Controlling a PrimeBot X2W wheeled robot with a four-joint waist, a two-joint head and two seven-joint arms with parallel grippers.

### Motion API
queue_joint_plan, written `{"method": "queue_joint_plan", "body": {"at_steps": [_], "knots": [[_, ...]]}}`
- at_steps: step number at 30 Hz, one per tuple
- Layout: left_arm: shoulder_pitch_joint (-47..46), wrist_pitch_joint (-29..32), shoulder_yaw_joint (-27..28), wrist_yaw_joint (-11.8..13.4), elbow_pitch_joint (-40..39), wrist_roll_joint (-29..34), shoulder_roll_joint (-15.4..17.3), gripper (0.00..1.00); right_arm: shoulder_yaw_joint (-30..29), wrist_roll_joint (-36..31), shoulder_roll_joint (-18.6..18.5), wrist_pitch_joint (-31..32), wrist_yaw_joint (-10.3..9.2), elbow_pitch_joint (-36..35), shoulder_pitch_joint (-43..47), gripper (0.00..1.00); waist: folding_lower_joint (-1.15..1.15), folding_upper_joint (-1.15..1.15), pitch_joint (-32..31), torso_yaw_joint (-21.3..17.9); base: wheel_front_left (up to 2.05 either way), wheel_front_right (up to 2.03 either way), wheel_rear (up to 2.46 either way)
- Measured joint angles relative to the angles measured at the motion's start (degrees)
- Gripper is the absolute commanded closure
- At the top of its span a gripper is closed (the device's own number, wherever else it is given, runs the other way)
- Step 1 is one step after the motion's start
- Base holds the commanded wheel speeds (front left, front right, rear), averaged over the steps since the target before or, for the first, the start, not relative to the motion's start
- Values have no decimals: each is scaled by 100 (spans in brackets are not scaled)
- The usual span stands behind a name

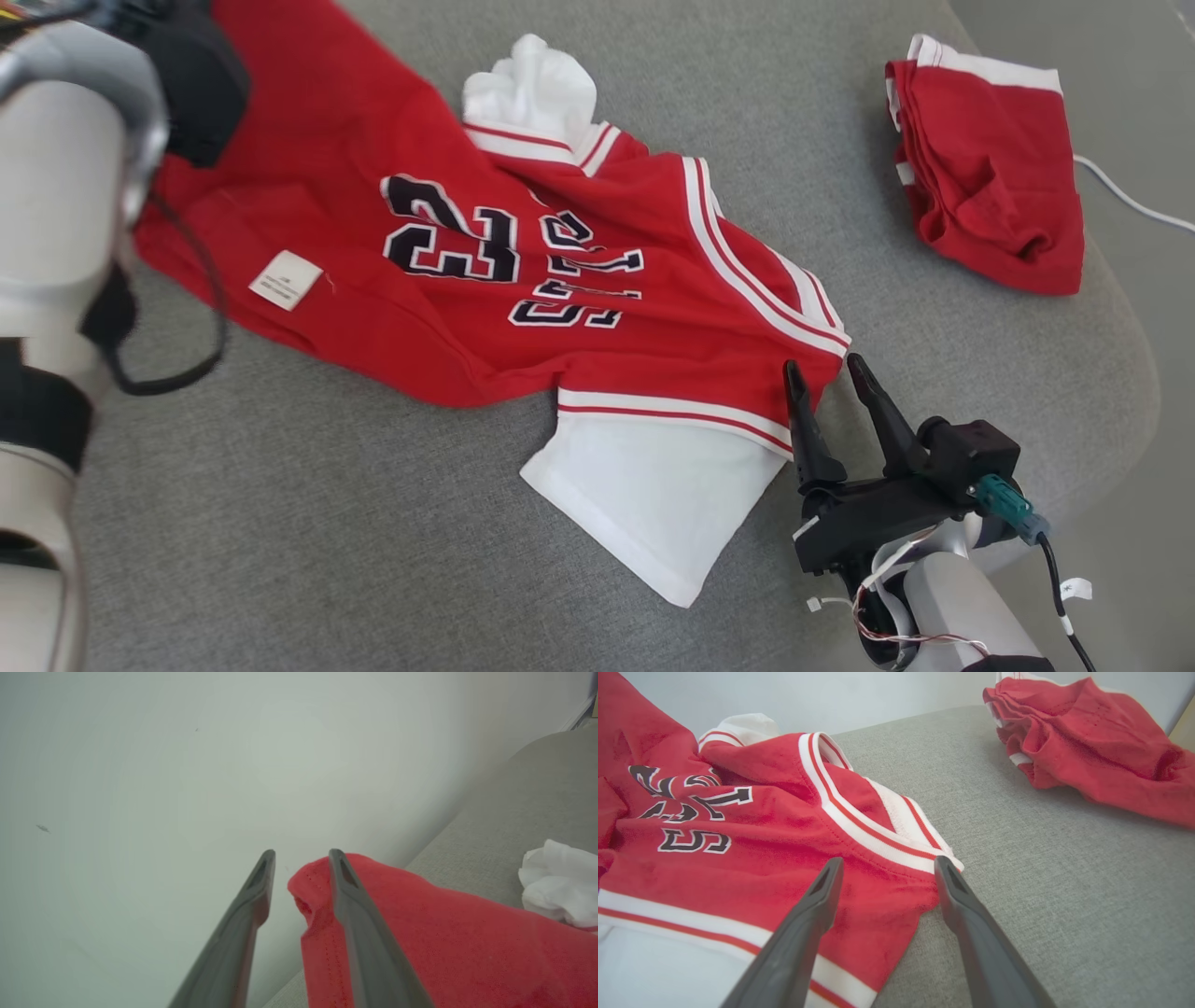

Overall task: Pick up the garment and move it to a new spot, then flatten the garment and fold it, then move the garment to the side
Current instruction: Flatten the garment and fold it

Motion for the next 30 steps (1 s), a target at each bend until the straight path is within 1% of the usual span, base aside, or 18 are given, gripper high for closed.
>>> {"method": "queue_joint_plan", "body": {"at_steps": [3, 9, 12, 13, 18, 22, 27, 30], "knots": [[-63, -43, -115, -27, 97, -29, 138, 0, -91, 8, 27, -1, 0, -11, 34, 0, 0, 0, 131, -55, 0, 0, 0], [108, -54, -447, -38, 174, -535, 76, 0, -193, -4, 37, -10, 0, -7, 77, 0, 0, 0, 194, 92, 0, 0, 0], [424, -86, -545, -38, 148, -890, -23, 0, -204, -23, 43, -10, 0, 2, 59, 0, 0, 0, 152, 232, 0, 0, 0], [424, -86, -545, -38, 148, -890, -23, 0, -204, -23, 43, -10, 0, 2, 59, 0, 0, 0, 152, 232, 0, 0, 0], [1044, 37, -651, -40, 151, -1490, -214, 0, -205, -80, 46, -10, 0, 64, 30, 0, 0, 0, 22, 423, 0, 0, 0], [1456, -12, -559, -40, 194, -1856, -315, 0, -214, -116, 47, -10, 0, 112, 38, 0, 0, 0, -106, 511, 0, 0, 0], [1900, -103, -493, -37, 326, -2080, -564, 0, -237, -135, 41, -10, 0, 148, 118, 0, 0, 0, -225, 569, 0, 0, 0], [1950, -168, -482, 42, 397, -2117, -544, 0, -232, -154, 33, -10, 0, 152, 119, 0, 0, 0, -234, 542, 0, 0, 0]]}}
